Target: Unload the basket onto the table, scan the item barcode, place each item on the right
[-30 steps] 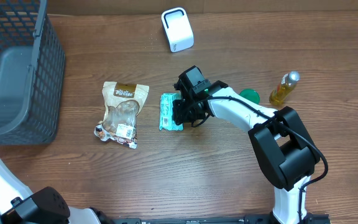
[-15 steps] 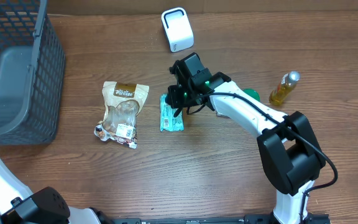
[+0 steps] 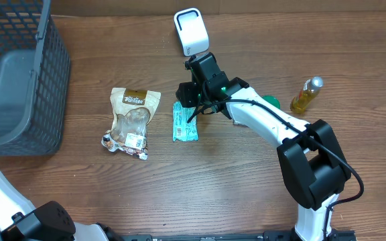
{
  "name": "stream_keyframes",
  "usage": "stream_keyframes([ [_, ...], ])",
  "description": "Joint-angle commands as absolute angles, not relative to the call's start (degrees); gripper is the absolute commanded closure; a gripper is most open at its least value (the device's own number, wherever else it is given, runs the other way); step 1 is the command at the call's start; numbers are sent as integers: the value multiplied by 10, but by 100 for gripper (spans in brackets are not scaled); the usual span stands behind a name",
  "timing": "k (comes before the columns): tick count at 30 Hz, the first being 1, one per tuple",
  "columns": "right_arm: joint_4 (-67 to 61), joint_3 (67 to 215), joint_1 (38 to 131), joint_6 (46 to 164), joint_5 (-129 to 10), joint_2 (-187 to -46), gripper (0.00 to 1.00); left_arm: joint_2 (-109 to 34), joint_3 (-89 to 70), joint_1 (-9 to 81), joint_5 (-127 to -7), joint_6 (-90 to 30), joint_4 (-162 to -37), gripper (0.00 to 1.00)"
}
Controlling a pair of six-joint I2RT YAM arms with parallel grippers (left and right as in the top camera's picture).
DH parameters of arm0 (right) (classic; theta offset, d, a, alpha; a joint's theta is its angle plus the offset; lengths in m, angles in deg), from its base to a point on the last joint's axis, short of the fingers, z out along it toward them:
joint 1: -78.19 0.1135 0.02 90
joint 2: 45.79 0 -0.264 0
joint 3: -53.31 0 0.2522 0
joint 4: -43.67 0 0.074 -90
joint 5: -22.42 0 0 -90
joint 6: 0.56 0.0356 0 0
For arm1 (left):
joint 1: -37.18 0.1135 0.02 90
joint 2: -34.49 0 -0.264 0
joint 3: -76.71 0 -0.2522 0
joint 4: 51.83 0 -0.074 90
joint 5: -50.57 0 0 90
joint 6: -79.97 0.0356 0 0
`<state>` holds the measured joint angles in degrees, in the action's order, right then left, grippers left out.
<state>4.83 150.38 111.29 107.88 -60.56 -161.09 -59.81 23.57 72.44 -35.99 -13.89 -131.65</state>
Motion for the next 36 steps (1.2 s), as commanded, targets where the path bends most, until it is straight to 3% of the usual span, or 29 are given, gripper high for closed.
stream_keyframes([
  [1, 52, 1516, 1117, 1070, -615, -1616, 46, -601, 246, 724, -363, -128, -1316, 1],
  [36, 71, 1506, 1120, 987, -613, -1682, 46, -601, 246, 724, -363, -128, -1316, 0],
])
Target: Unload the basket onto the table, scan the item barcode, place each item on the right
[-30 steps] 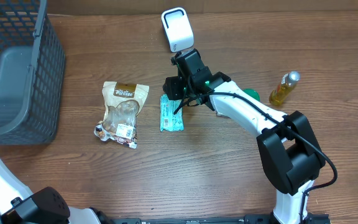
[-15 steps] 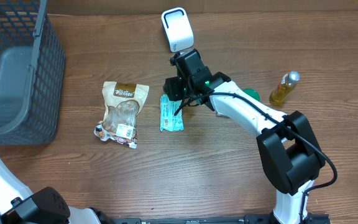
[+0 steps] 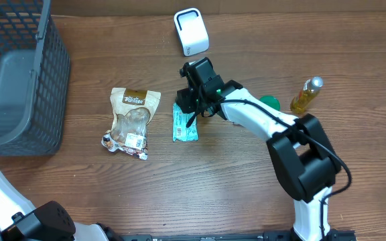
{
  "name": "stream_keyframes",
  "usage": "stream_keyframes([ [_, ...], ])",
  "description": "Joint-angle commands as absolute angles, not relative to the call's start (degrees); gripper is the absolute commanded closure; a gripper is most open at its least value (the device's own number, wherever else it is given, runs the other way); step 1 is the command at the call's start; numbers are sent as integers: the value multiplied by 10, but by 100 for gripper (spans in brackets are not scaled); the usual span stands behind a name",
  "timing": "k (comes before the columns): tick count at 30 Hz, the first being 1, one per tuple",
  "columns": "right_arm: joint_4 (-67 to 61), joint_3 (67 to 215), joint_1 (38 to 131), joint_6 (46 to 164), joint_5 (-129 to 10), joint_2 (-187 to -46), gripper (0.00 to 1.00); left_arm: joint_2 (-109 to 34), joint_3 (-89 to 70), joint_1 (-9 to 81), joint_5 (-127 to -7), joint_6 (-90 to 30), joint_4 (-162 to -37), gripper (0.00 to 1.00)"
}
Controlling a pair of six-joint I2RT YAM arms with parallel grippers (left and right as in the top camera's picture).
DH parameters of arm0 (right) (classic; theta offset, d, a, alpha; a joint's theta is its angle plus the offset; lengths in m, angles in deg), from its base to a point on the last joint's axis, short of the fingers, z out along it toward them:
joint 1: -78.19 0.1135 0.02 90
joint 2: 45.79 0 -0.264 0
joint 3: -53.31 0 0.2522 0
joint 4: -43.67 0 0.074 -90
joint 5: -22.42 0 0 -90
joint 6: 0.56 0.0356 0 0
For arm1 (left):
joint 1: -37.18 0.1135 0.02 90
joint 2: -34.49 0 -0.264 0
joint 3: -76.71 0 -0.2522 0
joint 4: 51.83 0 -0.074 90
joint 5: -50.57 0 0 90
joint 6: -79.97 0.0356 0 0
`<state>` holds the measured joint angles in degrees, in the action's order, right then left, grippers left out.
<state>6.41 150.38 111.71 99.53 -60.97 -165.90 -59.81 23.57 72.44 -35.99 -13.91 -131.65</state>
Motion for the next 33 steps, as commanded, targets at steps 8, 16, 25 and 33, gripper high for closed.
stream_keyframes([
  [8, 42, 1507, 1117, 994, -656, -1688, 57, -601, 246, 724, -363, -128, -1316, 0],
  [16, -37, 1508, 1116, 1103, -701, -1669, 50, -601, 246, 724, -363, -128, -1316, 0],
  [25, -175, 1508, 1118, 1223, -715, -1650, 46, -601, 246, 724, -363, -128, -1316, 0],
  [33, -297, 1540, 1120, 1224, -679, -1639, 43, -601, 246, 724, -363, -128, -1316, 0],
])
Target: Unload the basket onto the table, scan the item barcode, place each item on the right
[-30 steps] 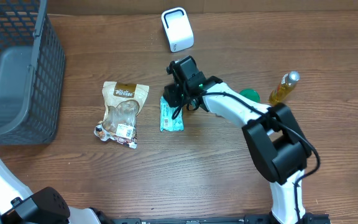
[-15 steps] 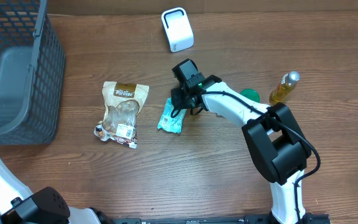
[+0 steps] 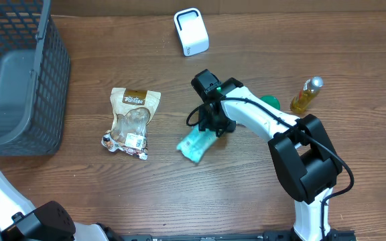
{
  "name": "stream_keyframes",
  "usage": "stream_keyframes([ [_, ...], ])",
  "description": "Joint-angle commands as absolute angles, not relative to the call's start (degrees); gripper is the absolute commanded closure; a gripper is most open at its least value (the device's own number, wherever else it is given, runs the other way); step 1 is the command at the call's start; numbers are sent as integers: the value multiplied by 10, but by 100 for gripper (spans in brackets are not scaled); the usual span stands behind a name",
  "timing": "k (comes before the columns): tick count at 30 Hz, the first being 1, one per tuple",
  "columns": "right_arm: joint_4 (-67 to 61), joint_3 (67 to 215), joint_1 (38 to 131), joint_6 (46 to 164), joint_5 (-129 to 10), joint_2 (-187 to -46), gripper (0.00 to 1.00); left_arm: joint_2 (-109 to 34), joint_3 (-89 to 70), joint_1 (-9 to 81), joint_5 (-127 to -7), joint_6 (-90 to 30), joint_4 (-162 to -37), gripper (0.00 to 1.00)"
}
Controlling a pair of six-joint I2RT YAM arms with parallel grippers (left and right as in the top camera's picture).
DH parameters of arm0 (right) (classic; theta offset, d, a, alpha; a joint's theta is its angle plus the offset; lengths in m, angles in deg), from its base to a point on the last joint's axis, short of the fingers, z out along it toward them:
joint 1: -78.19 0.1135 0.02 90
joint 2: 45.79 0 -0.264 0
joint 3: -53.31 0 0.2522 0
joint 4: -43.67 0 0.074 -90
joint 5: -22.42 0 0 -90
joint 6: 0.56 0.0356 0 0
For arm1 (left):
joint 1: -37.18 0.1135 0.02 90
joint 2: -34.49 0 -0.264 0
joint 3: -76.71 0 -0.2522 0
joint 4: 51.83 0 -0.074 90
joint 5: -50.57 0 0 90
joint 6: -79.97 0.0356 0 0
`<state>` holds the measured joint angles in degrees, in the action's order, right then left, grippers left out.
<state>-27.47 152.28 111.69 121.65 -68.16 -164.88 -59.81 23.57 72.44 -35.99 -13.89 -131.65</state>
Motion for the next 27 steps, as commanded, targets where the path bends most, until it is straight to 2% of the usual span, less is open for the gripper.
stream_keyframes([
  [1, -314, 1551, 1120, 1223, -679, -1636, 43, -601, 246, 724, -363, -128, -1316, 0],
  [8, -403, 1598, 1119, 1192, -679, -1619, 42, -601, 246, 724, -363, -128, -1316, 1],
  [11, -454, 1596, 1120, 1185, -677, -1619, 48, -601, 246, 724, -363, -128, -1316, 0],
  [16, -520, 1592, 1120, 1142, -646, -1619, 88, -601, 246, 724, -363, -128, -1316, 0],
  [18, -530, 1585, 1125, 1142, -645, -1619, 96, -601, 246, 724, -363, -128, -1316, 0],
  [27, -487, 1523, 1180, 1152, -643, -1619, 96, -601, 246, 724, -363, -128, -1316, 0],
])
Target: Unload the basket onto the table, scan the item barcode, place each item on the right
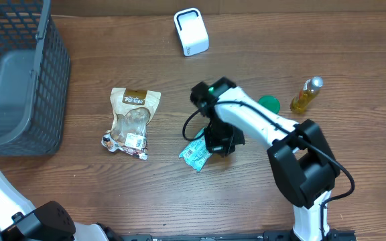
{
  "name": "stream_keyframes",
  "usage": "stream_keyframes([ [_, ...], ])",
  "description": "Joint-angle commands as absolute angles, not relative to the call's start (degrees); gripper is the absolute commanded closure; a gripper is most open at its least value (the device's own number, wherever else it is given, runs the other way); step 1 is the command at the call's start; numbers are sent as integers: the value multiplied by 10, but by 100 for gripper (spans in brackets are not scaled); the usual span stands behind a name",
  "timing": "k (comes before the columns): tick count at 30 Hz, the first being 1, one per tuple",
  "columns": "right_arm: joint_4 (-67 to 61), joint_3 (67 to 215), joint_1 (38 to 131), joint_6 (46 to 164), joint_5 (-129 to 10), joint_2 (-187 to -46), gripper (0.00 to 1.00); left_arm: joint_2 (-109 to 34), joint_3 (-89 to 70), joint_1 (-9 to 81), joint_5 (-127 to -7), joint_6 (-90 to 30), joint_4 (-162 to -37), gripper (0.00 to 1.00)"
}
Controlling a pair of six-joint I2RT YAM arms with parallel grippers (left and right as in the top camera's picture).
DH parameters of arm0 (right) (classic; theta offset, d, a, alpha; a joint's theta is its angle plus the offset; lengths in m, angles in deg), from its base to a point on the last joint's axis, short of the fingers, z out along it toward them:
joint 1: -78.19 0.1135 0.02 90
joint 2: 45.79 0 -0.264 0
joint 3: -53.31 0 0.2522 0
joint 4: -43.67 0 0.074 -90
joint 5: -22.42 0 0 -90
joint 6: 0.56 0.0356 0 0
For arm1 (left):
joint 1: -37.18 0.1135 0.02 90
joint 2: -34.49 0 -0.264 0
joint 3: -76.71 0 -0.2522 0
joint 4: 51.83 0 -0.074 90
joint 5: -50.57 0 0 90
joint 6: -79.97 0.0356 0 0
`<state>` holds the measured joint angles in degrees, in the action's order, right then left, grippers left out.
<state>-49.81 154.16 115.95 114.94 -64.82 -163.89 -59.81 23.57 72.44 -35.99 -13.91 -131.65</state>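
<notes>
A teal packet (194, 154) with white print sits tilted at the middle of the table. My right gripper (208, 146) points down at the packet's right edge and looks shut on it, though the wrist hides the fingers. The white barcode scanner (191, 31) stands at the back of the table, well away from the packet. A brown and clear snack bag (131, 122) lies flat to the packet's left. Of the left arm only the base and a dark part at the left edge show; its gripper is out of view.
A dark wire basket (45, 80) with a grey bin inside fills the left side. A yellow oil bottle (306, 94) lies at the right, with a green round lid (271, 103) beside it, behind the right arm's white link.
My right gripper and the teal packet have moved nearer the table's front edge. The packet now shows more of its printed face. Snack bag, scanner and bottle are unmoved.
My right gripper first hovered over the far end of the teal packet, which lay flat beside the snack bag. Then it sat lower on that end. Then the packet was off its spot, tilted in the gripper, and now sits further forward.
</notes>
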Motion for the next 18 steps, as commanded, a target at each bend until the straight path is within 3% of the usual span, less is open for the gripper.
stream_keyframes([
  [1, -478, 1515, 1189, 1156, -641, -1619, 96, -601, 246, 724, -363, -128, -1316, 1],
  [12, -346, 1496, 1244, 1168, -600, -1619, 92, -601, 246, 724, -363, -128, -1316, 0],
  [14, -298, 1496, 1244, 1168, -600, -1619, 86, -601, 246, 724, -363, -128, -1316, 0],
  [18, -216, 1496, 1241, 1168, -617, -1619, 83, -601, 246, 724, -363, -128, -1316, 1],
])
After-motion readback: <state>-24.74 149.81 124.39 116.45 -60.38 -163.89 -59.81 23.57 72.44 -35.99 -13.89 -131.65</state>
